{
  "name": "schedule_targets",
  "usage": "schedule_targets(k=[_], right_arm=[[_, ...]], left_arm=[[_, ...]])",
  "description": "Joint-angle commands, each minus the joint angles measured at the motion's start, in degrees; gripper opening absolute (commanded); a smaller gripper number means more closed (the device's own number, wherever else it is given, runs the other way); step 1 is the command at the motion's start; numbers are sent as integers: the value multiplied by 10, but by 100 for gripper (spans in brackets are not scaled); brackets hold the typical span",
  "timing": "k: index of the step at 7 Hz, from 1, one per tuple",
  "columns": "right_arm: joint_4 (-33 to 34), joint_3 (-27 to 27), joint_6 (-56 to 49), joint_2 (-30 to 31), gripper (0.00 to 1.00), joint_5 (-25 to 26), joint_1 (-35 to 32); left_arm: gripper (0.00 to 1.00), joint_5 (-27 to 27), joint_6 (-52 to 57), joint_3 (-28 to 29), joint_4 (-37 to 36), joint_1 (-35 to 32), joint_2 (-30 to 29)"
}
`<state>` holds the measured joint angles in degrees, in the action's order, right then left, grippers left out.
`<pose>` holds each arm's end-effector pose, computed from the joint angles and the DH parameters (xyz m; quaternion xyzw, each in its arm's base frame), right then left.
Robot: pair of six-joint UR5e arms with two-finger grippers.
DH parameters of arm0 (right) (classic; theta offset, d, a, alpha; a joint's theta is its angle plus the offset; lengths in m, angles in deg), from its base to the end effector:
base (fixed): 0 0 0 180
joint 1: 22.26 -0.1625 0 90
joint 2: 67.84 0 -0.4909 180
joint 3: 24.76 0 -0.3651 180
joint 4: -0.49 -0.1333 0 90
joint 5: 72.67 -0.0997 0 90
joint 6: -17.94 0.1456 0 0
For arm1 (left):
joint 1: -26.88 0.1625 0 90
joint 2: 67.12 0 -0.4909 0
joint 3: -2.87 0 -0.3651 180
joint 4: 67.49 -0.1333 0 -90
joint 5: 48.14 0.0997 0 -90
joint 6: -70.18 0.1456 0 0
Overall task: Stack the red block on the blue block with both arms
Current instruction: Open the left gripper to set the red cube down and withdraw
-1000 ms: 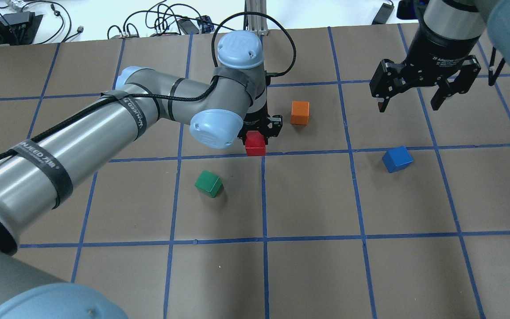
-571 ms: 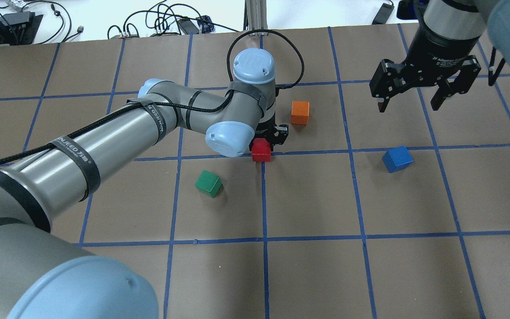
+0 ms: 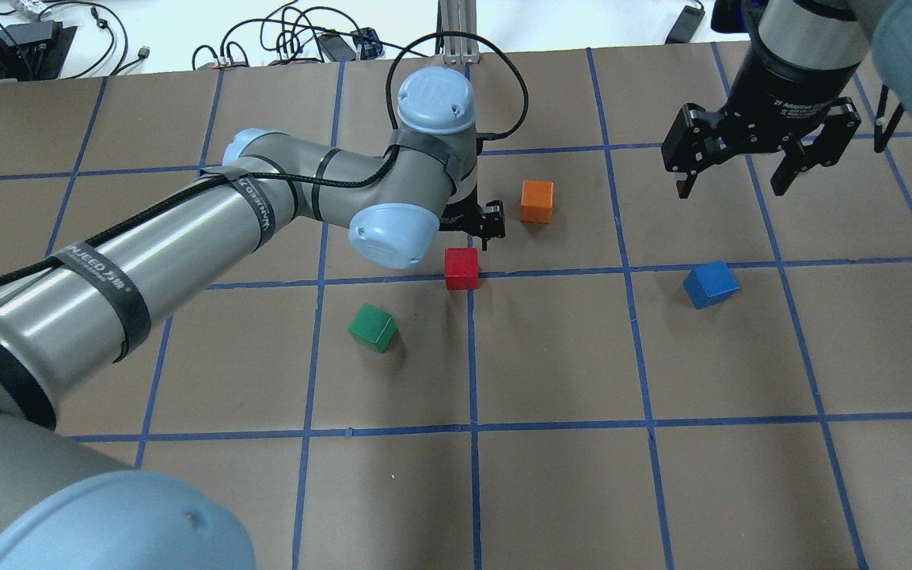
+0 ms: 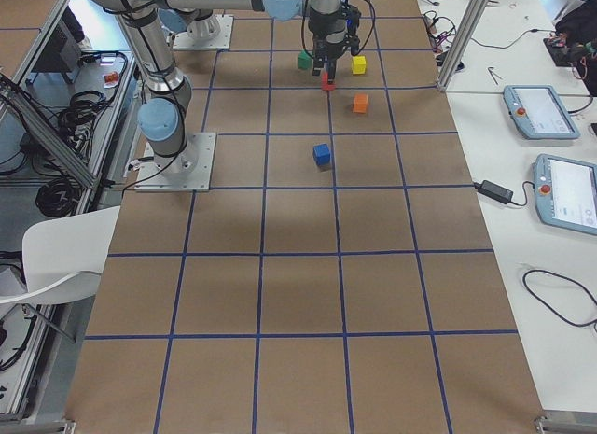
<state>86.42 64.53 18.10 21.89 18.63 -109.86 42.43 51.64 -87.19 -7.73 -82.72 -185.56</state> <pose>0.1107 -0.4627 0.5046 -0.0220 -0.9992 -0.0319 0.0107 -0.3452 -0.5763 0.2774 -0.0092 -0.9998 0.0160 0.0003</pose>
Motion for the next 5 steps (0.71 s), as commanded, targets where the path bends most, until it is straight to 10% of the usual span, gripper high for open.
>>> schedule_targets(k=[1,5], right_arm=[[7,0,10,-3,100,-2,0],[67,-2,55,-46,100,-12,-5]], left_arm=[[100,1,88,19,110,47,78],[100,-5,304,20,298,171,254]])
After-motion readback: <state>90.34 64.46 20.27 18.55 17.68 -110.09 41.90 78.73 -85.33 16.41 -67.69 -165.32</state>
